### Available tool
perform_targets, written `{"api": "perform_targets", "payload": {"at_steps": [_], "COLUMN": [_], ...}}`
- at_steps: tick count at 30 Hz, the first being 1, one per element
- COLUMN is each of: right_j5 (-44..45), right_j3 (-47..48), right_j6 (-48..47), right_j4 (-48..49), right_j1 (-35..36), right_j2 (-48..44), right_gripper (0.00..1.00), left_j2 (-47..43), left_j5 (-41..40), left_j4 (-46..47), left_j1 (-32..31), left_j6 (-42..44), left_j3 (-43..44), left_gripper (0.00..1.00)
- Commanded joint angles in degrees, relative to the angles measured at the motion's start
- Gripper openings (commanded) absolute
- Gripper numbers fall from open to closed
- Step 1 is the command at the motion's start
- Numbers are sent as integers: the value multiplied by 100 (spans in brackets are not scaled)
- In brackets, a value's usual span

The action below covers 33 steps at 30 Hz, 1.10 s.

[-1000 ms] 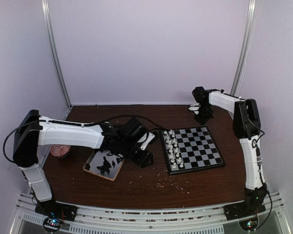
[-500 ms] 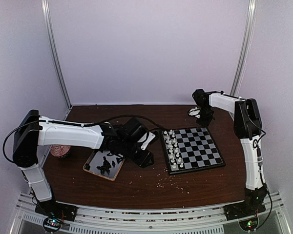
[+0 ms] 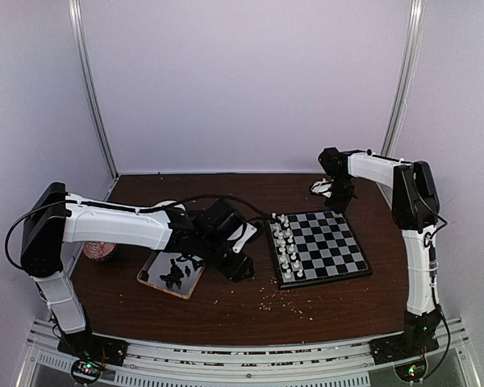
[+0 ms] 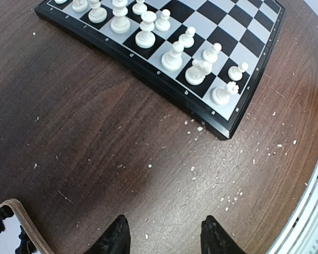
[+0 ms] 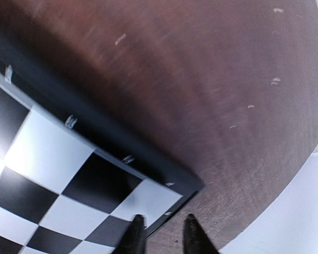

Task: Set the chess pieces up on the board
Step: Move the chessboard to the center of the board.

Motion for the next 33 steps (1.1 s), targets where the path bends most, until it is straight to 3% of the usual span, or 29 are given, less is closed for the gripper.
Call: {"api": "perform_targets", "payload": {"at_steps": [1, 3, 5, 10, 14, 19, 21, 23, 33], "right_j5": [-795, -1222, -1616, -2241, -3186, -3713, -4050, -4325, -4922], "right_j3": [794, 1190, 1612, 2307, 2295, 1985, 1772, 1565, 1571], "right_j6": [706, 1152, 1586, 2914, 3558, 3935, 4139, 4265, 5245], "right_j4": [-118, -380, -669, -1024, -1039, -1075, -1012, -934, -529], "right_j1": [-144, -154, -157, -268, -454, -507, -552, -588, -841], "right_j2": [121, 304, 619, 1029, 988, 881, 834, 817, 1070], "right_gripper": [34, 50, 58, 61, 65, 65, 77, 99, 100], "left_j2": [-189, -206, -217, -264, -281, -237, -230, -258, -491], "left_j5": [-12, -27, -38, -59, -79, -76, -76, -91, -305], "left_j4": [188, 191, 183, 145, 90, -43, -133, -225, -605], "left_j1": [-56, -65, -71, -83, -83, -83, -83, -83, -83], "left_j6": [63, 45, 22, -29, -27, 14, 27, 36, -174], "left_j3": [-116, -149, -167, -176, -163, -24, 57, 114, 144], "left_gripper": [47, 47, 47, 47, 47, 47, 47, 47, 47]}}
